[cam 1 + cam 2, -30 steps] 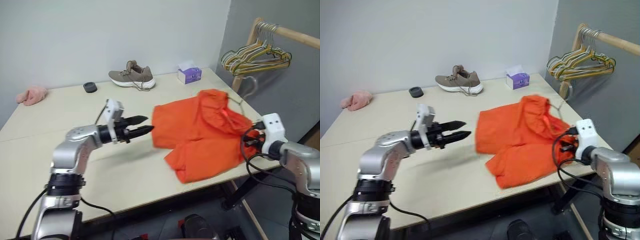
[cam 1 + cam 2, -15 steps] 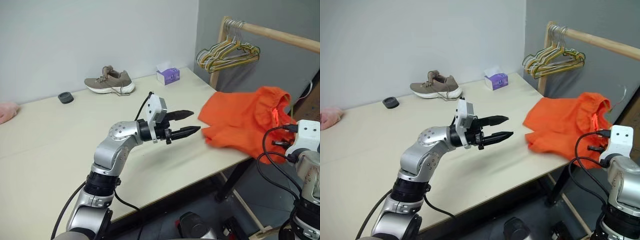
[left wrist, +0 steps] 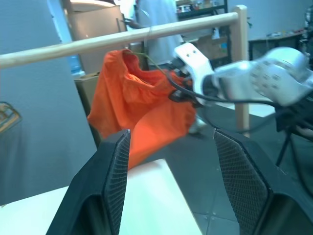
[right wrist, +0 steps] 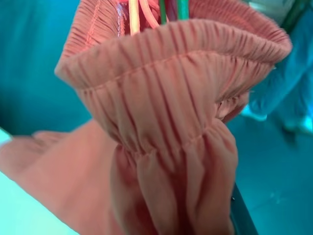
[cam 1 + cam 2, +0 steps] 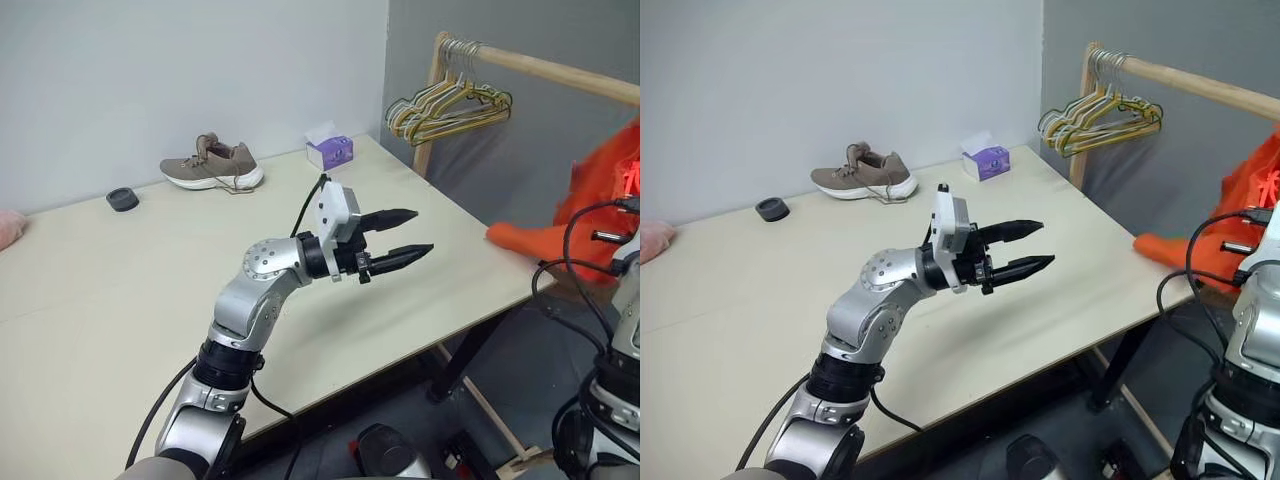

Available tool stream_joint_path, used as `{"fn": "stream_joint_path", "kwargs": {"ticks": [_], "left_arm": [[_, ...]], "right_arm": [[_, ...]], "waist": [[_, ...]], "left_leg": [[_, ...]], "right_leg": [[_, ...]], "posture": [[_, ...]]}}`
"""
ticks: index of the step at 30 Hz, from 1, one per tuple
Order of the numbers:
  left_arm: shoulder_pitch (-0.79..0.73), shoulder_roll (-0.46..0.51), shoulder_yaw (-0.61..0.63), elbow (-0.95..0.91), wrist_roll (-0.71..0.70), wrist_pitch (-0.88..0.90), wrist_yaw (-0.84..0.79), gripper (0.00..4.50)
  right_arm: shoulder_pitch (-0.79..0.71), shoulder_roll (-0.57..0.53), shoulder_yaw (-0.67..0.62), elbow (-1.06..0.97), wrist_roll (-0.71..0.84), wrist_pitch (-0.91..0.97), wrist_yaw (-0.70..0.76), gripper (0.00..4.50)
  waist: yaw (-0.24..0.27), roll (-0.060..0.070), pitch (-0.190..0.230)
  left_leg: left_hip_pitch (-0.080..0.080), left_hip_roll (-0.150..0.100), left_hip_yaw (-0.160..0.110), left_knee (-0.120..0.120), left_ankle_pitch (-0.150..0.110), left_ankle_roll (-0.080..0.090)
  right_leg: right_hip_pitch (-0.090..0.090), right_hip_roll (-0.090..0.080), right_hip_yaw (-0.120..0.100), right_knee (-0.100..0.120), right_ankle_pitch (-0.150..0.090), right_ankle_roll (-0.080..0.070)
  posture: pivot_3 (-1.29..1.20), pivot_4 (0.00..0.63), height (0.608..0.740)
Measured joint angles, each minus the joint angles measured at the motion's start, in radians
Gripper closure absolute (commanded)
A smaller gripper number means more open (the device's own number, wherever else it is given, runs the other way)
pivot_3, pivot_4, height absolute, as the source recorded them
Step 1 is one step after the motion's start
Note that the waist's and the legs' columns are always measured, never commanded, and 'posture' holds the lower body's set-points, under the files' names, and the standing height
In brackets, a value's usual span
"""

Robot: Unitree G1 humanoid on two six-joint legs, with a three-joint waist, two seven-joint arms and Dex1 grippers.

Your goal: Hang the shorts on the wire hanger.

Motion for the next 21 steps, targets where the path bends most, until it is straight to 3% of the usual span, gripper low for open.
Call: {"fn": "stream_joint_path", "kwargs": {"ticks": [9, 21], "left_arm": [[-0.006, -0.01, -0.015, -0.003, 0.006, -0.033, -0.007, 1.64], [-0.081, -0.045, -0.006, -0.004, -0.11, 0.035, -0.024, 1.64]], "right_arm": [[-0.115, 0.015, -0.071, 0.072, 0.032, 0.151, -0.017, 4.5], [-0.154, 0.015, -0.121, 0.091, 0.037, 0.221, -0.016, 4.5]], "waist": [[0.001, 0.0, 0.0], [0.001, 0.0, 0.0]], "left_leg": [[0.0, 0.0, 0.0, 0.0, 0.0, 0.0], [-0.001, 0.0, -0.001, -0.002, 0.0, 0.0]], "right_leg": [[0.0, 0.0, 0.0, 0.0, 0.0, 0.0], [0.001, 0.0, -0.001, -0.006, 0.001, 0.001]], "posture": [[-0.5, 0.009, 0.74], [-0.5, 0.011, 0.74]]}}
